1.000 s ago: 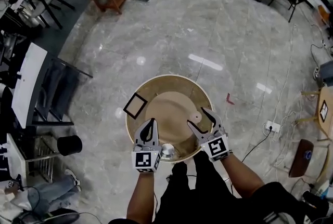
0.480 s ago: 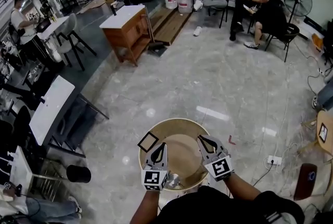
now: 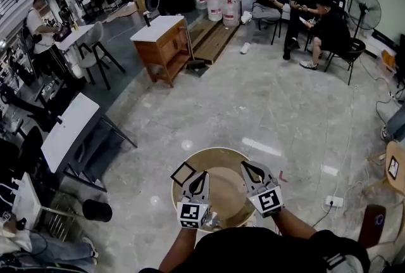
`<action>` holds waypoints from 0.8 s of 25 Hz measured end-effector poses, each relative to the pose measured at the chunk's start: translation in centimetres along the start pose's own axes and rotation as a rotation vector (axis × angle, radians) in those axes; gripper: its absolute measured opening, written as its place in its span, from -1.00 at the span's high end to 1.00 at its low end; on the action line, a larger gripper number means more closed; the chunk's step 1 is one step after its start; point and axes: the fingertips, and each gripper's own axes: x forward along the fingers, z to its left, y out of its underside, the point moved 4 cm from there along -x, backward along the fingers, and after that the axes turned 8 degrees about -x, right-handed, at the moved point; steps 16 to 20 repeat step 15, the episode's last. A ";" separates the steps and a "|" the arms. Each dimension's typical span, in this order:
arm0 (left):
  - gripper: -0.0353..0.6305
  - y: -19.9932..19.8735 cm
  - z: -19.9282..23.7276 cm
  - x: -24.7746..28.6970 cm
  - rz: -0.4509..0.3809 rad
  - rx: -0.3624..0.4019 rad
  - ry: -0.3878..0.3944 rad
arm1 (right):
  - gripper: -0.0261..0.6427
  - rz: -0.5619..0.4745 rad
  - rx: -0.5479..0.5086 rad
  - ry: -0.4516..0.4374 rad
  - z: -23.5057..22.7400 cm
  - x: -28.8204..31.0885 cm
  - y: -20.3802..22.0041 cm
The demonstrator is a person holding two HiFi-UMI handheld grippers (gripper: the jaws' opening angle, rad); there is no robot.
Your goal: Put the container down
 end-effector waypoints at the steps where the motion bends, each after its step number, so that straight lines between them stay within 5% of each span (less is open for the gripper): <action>1: 0.90 -0.1 -0.2 0.0 -0.004 -0.006 0.003 | 0.93 0.000 0.000 0.001 -0.1 0.0 0.0; 20: 0.90 0.8 -1.6 1.2 -0.002 -0.070 -0.002 | 0.93 -0.006 -0.040 0.032 -2.4 -0.5 -0.5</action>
